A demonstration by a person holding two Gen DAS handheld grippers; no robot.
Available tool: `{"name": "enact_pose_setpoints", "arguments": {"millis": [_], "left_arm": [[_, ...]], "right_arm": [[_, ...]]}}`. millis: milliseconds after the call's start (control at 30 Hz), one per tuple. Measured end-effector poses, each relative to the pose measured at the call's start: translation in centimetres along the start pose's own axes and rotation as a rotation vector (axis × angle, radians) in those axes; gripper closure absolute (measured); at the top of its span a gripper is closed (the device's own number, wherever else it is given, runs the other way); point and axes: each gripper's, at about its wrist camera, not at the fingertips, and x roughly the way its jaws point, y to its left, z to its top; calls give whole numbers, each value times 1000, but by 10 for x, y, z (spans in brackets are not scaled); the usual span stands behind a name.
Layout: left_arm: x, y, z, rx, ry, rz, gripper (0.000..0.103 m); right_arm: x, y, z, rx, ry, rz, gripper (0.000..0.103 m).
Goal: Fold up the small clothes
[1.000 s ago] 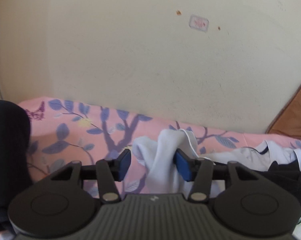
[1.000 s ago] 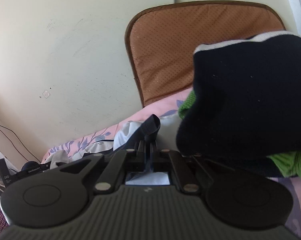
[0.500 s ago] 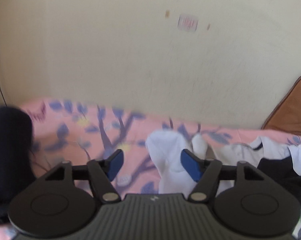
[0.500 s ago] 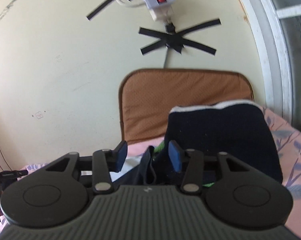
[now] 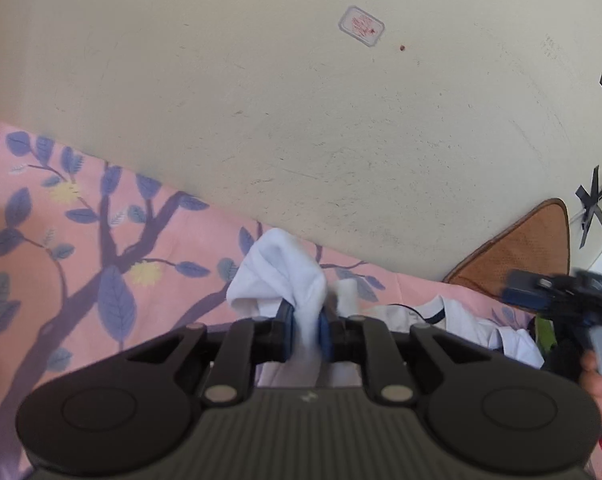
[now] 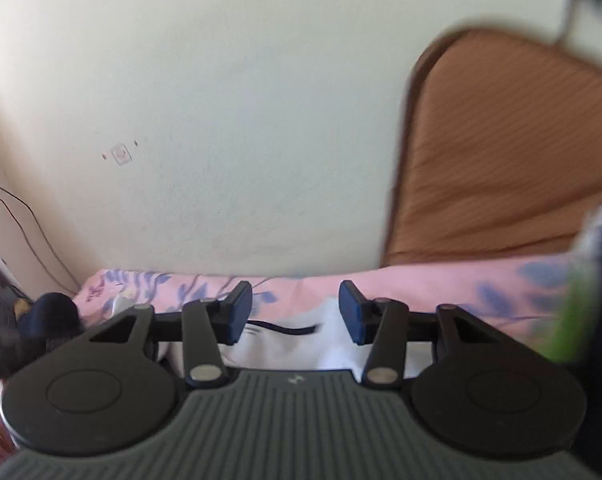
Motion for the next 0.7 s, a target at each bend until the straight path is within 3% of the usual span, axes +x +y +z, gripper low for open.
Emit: {"name": "enact_pose_setpoints", "arguments": {"millis": [33, 67, 133, 200, 233, 267, 300, 333, 400, 433, 533, 567, 600, 633, 667, 700], "left_arm": [[-3, 3, 0, -15, -11, 11, 81], [-6, 7, 1, -39, -20, 42, 56], [-3, 11, 4, -64, -21, 87, 27], [4, 10, 4, -53, -1, 64, 35], [8, 8, 2, -44, 12, 54, 56], [11, 6, 1, -31, 25, 42, 87], [12, 3, -2, -9, 34, 38, 94], [9, -2, -4, 20, 16, 51, 94], [-9, -14, -9, 109, -64, 56, 94], [-22, -21, -12, 151, -118, 47, 95], [-64, -37, -25, 249, -327, 37, 94], [-69, -39, -28, 265, -372, 63, 94], [-66, -40, -29, 272, -381, 117, 94], [-56, -40, -28, 273, -352, 175, 90], [-38, -37, -24, 266, -258, 249, 87], [-23, -31, -21, 239, -162, 292, 87]], "right_arm": [[20, 3, 3, 25, 51, 29, 43], [40, 8, 4, 43, 100, 40, 43], [69, 21, 2, 39, 155, 30, 42], [93, 42, -2, -35, 190, 12, 38], [103, 52, -6, -82, 209, -14, 38], [112, 59, -10, -131, 239, -16, 40], [120, 65, -17, -164, 276, -46, 67], [117, 71, -23, -217, 262, -79, 88], [102, 72, -25, -227, 236, -59, 97], [87, 70, -23, -199, 191, -21, 97], [18, 74, -18, -222, -123, 133, 98], [-3, 76, -23, -267, -253, 180, 98], [-11, 76, -26, -278, -326, 192, 98], [-6, 76, -26, -261, -312, 148, 90], [11, 73, -23, -243, -234, 89, 79], [26, 70, -22, -235, -154, 41, 51]]}}
